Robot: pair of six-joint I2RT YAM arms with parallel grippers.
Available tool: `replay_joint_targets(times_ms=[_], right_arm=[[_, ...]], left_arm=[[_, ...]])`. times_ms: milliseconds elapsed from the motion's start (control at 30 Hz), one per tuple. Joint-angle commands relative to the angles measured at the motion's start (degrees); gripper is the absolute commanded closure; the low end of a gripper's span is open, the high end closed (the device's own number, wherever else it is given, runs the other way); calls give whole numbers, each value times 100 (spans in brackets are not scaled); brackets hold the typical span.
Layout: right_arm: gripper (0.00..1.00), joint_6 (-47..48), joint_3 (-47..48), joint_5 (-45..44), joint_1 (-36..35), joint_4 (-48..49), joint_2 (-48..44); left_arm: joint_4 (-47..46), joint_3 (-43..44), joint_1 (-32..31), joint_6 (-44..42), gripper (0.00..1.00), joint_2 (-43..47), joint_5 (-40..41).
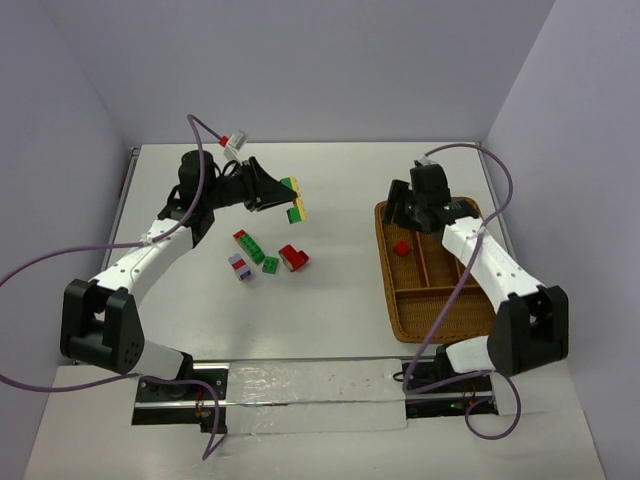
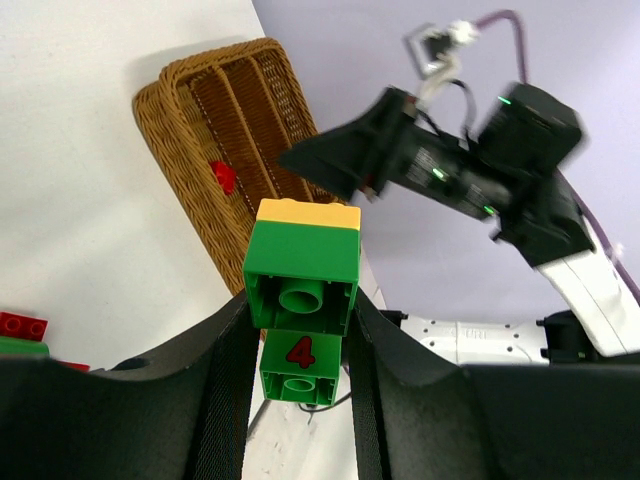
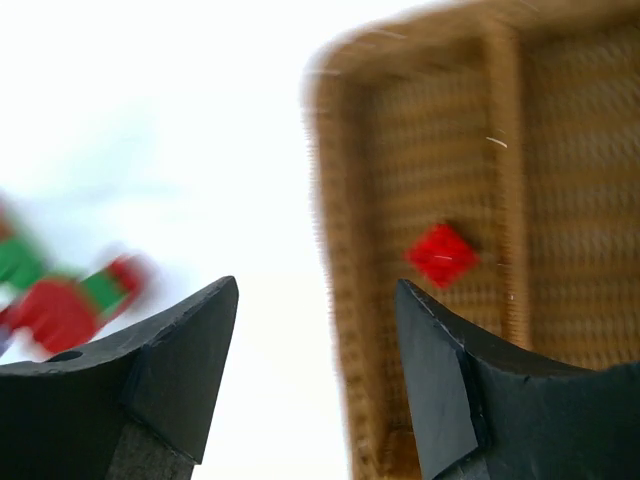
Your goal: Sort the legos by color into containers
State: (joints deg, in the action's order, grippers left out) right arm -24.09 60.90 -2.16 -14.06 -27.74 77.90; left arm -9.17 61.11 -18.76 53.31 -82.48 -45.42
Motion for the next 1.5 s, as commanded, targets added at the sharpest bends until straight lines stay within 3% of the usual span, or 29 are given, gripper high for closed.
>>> replay_joint_targets(times_ms=[0, 100, 300, 567, 833, 1100, 1233, 1333, 1433, 1467], right_arm=[[27, 644, 584, 548, -894, 233, -430], [13, 947, 1053, 513, -1701, 116, -336], [9, 854, 1474, 321, -2651, 455, -180], [12, 955, 2078, 70, -3122, 554, 412], [23, 907, 2700, -244, -3294, 545, 1093], [38, 798, 2776, -615, -3401, 473, 1361], [51, 704, 2673, -654, -3406, 568, 1337], [67, 668, 2603, -681, -3410, 655, 1288], [94, 653, 2594, -763, -3408, 634, 1250], [100, 654, 2594, -792, -3410, 623, 1238]], left_arm=[[-176, 302, -22, 49, 100, 48, 206], [-77, 275, -26, 99, 100, 42, 428], [99, 155, -22, 225, 100, 109, 827], [290, 168, -22, 217, 100, 127, 974], [277, 131, -22, 231, 100, 169, 991], [293, 225, -22, 209, 100, 165, 995], [267, 231, -22, 232, 100, 157, 978], [249, 208, -22, 241, 100, 154, 975], [288, 168, -22, 235, 98, 201, 1065], [372, 189, -22, 201, 87, 199, 1084]])
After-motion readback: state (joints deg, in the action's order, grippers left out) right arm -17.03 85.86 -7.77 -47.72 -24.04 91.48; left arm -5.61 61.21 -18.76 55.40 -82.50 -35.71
